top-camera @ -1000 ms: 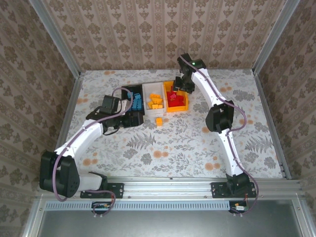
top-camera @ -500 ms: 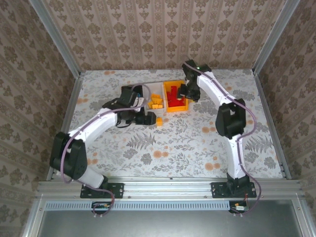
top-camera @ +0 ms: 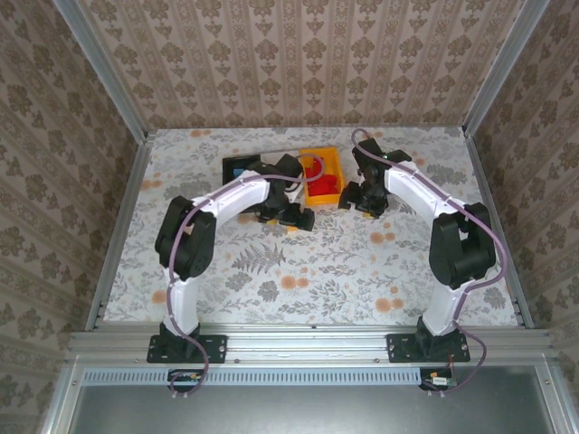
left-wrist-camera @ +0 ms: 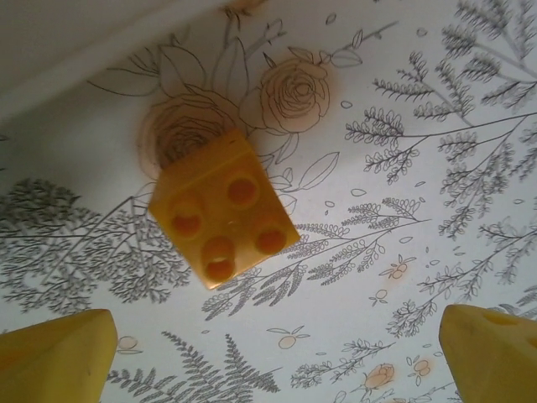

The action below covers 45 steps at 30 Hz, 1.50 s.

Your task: Sort the legos into containers by color

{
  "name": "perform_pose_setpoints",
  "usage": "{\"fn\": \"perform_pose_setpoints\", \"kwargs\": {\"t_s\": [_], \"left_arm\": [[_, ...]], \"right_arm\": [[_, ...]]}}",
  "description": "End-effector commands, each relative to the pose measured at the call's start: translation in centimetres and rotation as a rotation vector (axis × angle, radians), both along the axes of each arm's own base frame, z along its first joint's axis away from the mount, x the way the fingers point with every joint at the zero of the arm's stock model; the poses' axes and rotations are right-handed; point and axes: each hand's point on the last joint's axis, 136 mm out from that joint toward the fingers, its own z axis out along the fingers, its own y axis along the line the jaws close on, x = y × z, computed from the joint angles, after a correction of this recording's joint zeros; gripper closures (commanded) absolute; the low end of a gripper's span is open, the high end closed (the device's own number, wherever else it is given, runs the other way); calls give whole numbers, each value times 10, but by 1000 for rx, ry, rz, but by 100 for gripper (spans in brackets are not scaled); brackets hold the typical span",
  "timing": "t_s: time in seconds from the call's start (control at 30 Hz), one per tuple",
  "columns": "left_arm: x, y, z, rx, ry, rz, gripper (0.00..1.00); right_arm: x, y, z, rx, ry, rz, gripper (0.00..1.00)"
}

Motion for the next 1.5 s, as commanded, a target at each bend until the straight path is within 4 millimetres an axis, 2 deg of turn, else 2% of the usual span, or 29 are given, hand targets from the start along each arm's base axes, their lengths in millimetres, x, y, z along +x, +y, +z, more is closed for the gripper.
{"fn": "perform_pose_setpoints", "kwargs": {"t_s": [0.0,0.13,0.33,0.5,0.73,1.1,1.13,1.2,1.37,1.47], "left_arm": [[-3,9,1,64,38,30,1],[2,4,-6,65,47,29,7],[5,2,-15,62,54,31,24],[6,0,-17,50,60,31,44],[3,6,-18,50,59,39,58],[-3,22,-11,63,32,40,63],[-2,22,-11,60,31,41,61],[0,19,-11,42,31,39,51],[10,2,-5,4,9,17,40],[16,-3,-8,24,21,4,37]], "right_arm": [[2,4,17,54,-52,-13,39],[-1,6,15,66,-41,-12,39],[-3,7,14,75,-33,-8,39],[-2,8,14,76,-30,-5,39],[1,11,13,85,-26,0,39],[6,18,12,101,-25,0,39],[6,20,11,102,-24,4,39],[5,22,9,101,-18,8,40],[2,22,8,94,-12,12,39],[0,21,8,90,-11,12,39]]}}
